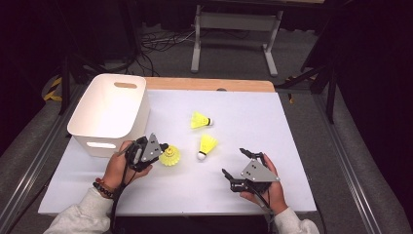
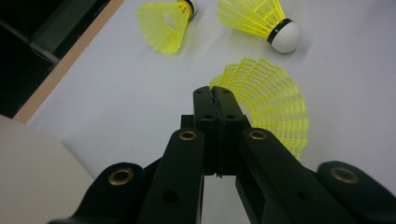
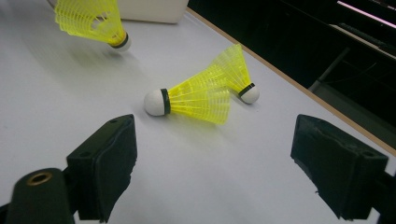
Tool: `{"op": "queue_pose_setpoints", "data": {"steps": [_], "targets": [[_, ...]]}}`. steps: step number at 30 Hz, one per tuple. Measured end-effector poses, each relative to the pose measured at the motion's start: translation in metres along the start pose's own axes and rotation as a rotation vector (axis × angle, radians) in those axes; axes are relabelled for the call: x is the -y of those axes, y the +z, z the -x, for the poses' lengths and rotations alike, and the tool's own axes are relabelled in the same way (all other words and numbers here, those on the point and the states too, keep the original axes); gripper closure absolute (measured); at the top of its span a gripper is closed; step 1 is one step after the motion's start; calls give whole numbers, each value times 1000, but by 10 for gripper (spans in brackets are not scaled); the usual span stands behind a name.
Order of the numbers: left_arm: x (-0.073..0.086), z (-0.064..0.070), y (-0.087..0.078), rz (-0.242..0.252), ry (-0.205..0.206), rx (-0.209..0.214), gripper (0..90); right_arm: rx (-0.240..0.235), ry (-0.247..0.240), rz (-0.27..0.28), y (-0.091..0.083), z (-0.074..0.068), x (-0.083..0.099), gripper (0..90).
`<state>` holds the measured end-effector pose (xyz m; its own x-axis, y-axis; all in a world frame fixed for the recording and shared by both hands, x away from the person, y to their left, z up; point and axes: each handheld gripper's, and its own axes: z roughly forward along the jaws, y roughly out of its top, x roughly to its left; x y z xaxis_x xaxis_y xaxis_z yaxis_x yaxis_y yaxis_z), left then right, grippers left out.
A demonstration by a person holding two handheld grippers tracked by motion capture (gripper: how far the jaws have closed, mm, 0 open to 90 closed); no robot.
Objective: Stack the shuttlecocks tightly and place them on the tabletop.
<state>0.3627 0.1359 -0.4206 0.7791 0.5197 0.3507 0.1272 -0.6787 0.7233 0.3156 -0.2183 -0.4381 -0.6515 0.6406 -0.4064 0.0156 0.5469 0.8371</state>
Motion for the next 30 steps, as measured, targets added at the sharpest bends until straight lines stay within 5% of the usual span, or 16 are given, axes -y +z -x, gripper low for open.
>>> {"op": "queue_pose_setpoints", "data": {"steps": [5, 9, 21, 30], "targets": [[0, -3, -6, -38, -15, -12, 900, -5, -1, 0, 0, 0, 0, 152], [-2, -4, 5, -101, -35, -23, 898, -19, -4, -10, 3, 0, 0, 156], [-36, -16, 40, -127, -108, -69, 887, -51, 0, -35, 8, -3, 1, 159], [-58, -23, 65, -189, -48, -94, 888, -53, 7, -34, 7, -1, 3, 159]]}}
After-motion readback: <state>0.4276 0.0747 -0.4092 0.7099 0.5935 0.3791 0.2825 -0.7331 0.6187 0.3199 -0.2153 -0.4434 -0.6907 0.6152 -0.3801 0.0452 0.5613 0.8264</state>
